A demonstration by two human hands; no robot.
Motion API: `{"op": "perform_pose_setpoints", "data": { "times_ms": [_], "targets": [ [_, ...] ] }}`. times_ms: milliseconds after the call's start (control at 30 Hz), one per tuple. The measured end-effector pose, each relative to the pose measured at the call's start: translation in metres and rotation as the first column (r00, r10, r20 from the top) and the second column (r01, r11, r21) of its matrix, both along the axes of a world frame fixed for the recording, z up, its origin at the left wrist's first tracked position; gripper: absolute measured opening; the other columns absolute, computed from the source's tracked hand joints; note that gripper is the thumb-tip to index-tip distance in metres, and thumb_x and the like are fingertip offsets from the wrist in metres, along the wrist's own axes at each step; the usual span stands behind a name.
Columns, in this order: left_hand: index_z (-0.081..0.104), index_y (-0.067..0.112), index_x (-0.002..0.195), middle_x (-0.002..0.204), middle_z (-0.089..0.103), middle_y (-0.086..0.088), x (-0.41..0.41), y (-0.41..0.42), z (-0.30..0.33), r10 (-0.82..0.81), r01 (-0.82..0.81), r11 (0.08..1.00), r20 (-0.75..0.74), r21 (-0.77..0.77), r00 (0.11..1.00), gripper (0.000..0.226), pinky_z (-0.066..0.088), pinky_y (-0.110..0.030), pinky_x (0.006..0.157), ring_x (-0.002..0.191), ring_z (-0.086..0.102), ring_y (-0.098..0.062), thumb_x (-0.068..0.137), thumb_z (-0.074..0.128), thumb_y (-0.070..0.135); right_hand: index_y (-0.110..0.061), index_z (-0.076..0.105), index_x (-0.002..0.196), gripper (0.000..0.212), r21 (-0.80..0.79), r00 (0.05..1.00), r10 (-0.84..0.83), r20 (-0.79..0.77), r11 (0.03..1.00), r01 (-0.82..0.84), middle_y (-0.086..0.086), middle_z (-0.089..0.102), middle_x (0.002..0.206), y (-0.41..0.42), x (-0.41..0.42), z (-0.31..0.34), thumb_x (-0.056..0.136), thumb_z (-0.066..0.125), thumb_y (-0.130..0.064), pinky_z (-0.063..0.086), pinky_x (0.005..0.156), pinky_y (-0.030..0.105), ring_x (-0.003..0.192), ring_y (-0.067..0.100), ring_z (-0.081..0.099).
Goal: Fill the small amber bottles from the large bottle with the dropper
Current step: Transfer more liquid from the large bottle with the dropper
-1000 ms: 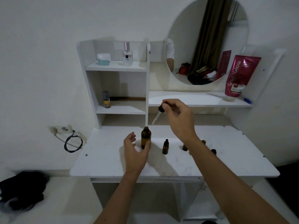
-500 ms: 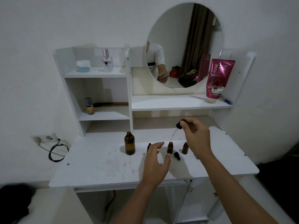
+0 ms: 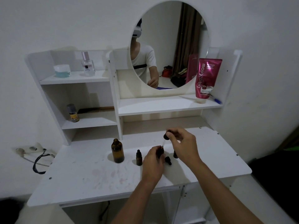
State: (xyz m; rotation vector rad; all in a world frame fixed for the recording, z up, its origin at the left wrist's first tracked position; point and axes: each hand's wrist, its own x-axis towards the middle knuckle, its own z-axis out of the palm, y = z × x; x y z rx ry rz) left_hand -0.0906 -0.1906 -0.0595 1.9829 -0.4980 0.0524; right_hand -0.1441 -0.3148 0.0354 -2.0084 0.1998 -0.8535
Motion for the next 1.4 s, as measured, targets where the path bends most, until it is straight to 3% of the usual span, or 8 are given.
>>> {"op": "perform_pose_setpoints", "data": {
  "times_ms": [100, 233, 500, 800, 1067, 1133, 1267, 1400],
  "targets": [
    [0.065, 0.024, 0.119, 0.103, 0.070, 0.019, 0.002, -0.002, 0.000, -0.007, 0.007, 1.000, -0.014, -0.024, 1.000, 0.019, 0.053, -0.021, 0.092, 0.097, 0.065, 0.004, 0.101, 0.063, 0.020, -0.014, 0.077, 0.099, 0.009, -0.032, 0.999, 0.036, -0.036, 0.999, -0.038, -0.009, 0.077, 0.087, 0.001, 0.004, -0.006, 0.094, 0.071, -0.010, 0.057, 0.082, 0.016, 0.085, 0.004, 0.074],
    [0.066, 0.024, 0.117, 0.106, 0.072, 0.016, 0.004, -0.002, -0.003, -0.016, 0.016, 0.999, -0.005, -0.042, 1.000, 0.017, 0.055, -0.027, 0.095, 0.099, 0.067, -0.002, 0.101, 0.063, 0.022, -0.015, 0.076, 0.082, 0.014, -0.086, 0.999, 0.026, -0.045, 0.996, -0.030, -0.009, 0.075, 0.080, 0.004, 0.009, -0.014, 0.090, 0.073, -0.004, 0.057, 0.079, 0.019, 0.080, 0.007, 0.074],
    [0.065, 0.027, 0.116, 0.101, 0.074, 0.015, 0.007, -0.002, -0.011, -0.028, 0.027, 0.999, -0.026, -0.036, 0.999, 0.015, 0.057, -0.034, 0.095, 0.098, 0.069, -0.003, 0.104, 0.057, 0.026, -0.015, 0.078, 0.100, 0.010, -0.043, 0.993, 0.066, -0.101, 0.997, -0.070, -0.008, 0.077, 0.090, 0.006, 0.009, -0.012, 0.094, 0.071, -0.012, 0.055, 0.082, 0.012, 0.086, 0.003, 0.073],
    [0.066, 0.026, 0.116, 0.106, 0.073, 0.015, 0.005, 0.000, -0.006, -0.038, 0.037, 0.997, -0.027, -0.060, 0.999, 0.015, 0.057, -0.033, 0.095, 0.100, 0.068, -0.005, 0.103, 0.058, 0.024, -0.016, 0.074, 0.080, 0.017, -0.033, 0.996, -0.011, -0.090, 0.999, 0.008, -0.009, 0.075, 0.076, 0.011, 0.010, -0.012, 0.090, 0.071, -0.003, 0.052, 0.074, 0.010, 0.077, 0.004, 0.072],
    [0.064, 0.026, 0.116, 0.101, 0.073, 0.014, 0.007, -0.001, -0.007, -0.034, 0.033, 0.999, -0.022, -0.035, 0.999, 0.015, 0.058, -0.034, 0.091, 0.096, 0.069, -0.005, 0.104, 0.055, 0.026, -0.018, 0.076, 0.094, 0.010, -0.002, 0.993, 0.005, -0.116, 1.000, -0.005, -0.010, 0.076, 0.084, 0.014, 0.010, -0.014, 0.094, 0.071, -0.010, 0.052, 0.078, 0.010, 0.084, 0.004, 0.073],
    [0.063, 0.024, 0.122, 0.105, 0.073, 0.014, 0.006, -0.001, -0.007, -0.036, 0.035, 0.999, -0.031, -0.021, 0.999, 0.019, 0.057, -0.034, 0.094, 0.099, 0.069, -0.004, 0.105, 0.055, 0.028, -0.018, 0.076, 0.096, 0.009, 0.008, 0.993, -0.003, -0.116, 1.000, 0.004, -0.010, 0.076, 0.085, 0.015, 0.009, -0.013, 0.094, 0.071, -0.012, 0.054, 0.079, 0.011, 0.084, 0.003, 0.073],
    [0.047, 0.022, 0.147, 0.140, 0.062, 0.006, 0.000, 0.001, -0.004, -0.032, 0.034, 0.999, -0.068, 0.022, 0.997, 0.045, 0.048, -0.037, 0.111, 0.130, 0.057, -0.011, 0.105, 0.053, 0.038, -0.017, 0.076, 0.102, 0.011, 0.018, 0.996, -0.020, -0.082, 1.000, 0.022, -0.010, 0.076, 0.086, 0.018, 0.005, -0.006, 0.095, 0.069, -0.012, 0.055, 0.080, 0.014, 0.085, 0.002, 0.073],
    [0.043, 0.019, 0.152, 0.148, 0.055, 0.002, -0.013, 0.009, -0.001, 0.000, 0.001, 1.000, -0.078, 0.009, 0.997, 0.046, 0.040, -0.027, 0.114, 0.138, 0.050, -0.012, 0.107, 0.049, 0.029, -0.014, 0.076, 0.104, 0.011, -0.020, 0.999, -0.029, -0.027, 0.999, 0.029, -0.009, 0.076, 0.089, 0.022, 0.000, 0.009, 0.096, 0.069, -0.010, 0.052, 0.080, 0.008, 0.085, -0.004, 0.071]
  ]
}}
